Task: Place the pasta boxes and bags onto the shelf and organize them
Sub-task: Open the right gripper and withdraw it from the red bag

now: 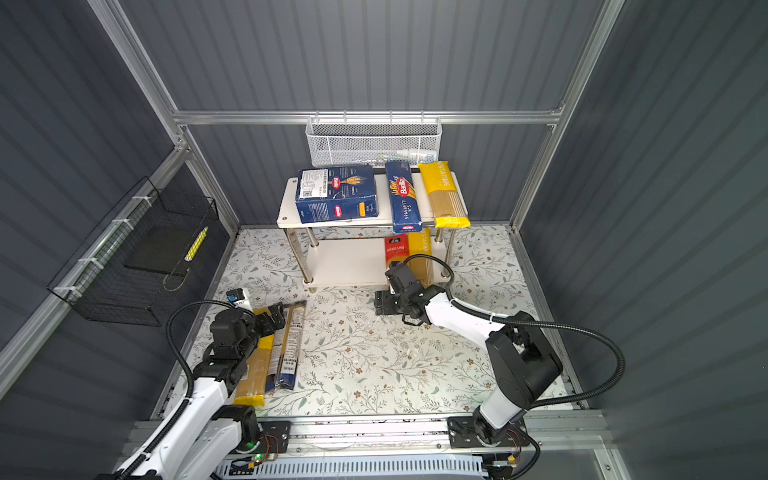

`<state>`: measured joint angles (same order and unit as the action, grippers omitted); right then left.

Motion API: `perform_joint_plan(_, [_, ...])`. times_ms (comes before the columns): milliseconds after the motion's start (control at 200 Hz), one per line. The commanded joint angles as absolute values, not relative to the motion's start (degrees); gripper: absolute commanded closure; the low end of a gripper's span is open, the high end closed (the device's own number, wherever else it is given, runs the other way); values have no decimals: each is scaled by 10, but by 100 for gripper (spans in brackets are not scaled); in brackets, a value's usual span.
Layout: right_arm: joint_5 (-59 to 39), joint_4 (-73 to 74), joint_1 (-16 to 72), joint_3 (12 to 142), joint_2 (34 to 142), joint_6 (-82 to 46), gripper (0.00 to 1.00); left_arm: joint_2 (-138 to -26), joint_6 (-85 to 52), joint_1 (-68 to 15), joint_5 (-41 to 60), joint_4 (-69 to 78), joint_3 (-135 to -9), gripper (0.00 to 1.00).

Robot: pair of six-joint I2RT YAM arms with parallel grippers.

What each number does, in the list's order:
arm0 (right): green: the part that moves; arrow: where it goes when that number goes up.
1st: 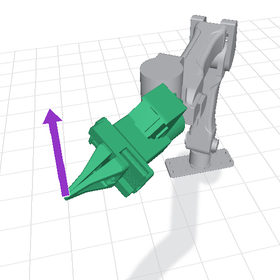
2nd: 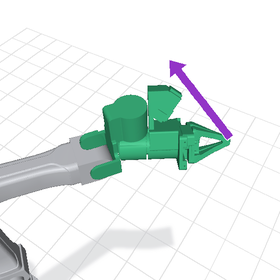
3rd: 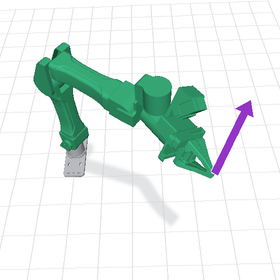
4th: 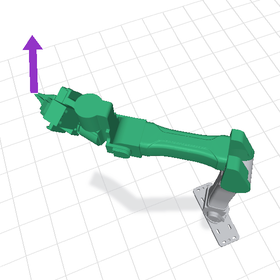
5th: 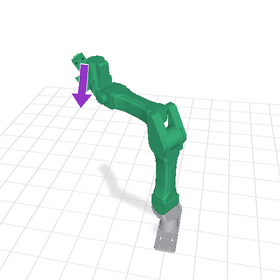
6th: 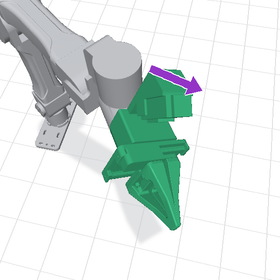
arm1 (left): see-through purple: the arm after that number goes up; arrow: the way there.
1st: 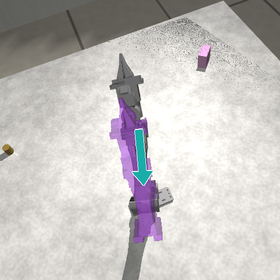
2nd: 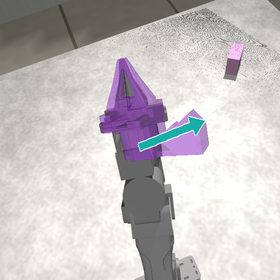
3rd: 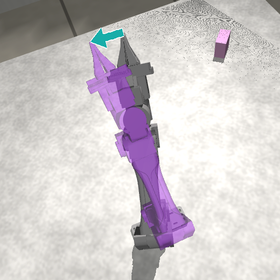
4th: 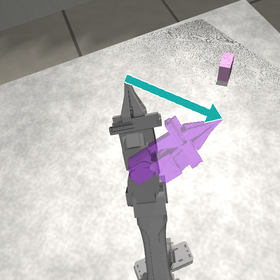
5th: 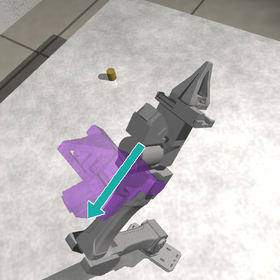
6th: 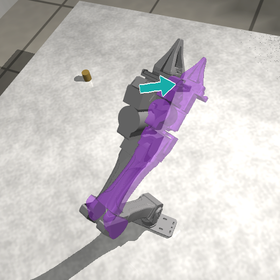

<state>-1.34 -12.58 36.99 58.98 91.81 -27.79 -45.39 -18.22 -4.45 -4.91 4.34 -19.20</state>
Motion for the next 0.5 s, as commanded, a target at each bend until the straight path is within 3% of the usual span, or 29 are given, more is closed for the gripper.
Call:
perform_joint_plan(0, [-2, -126, 358, 613, 929, -261, 21, -453, -170, -41, -44, 48, -187, 0])
perform_joint_plan(495, [-1, -125, 356, 669, 971, -244, 21, -453, -170, -41, -44, 49, -187, 0])
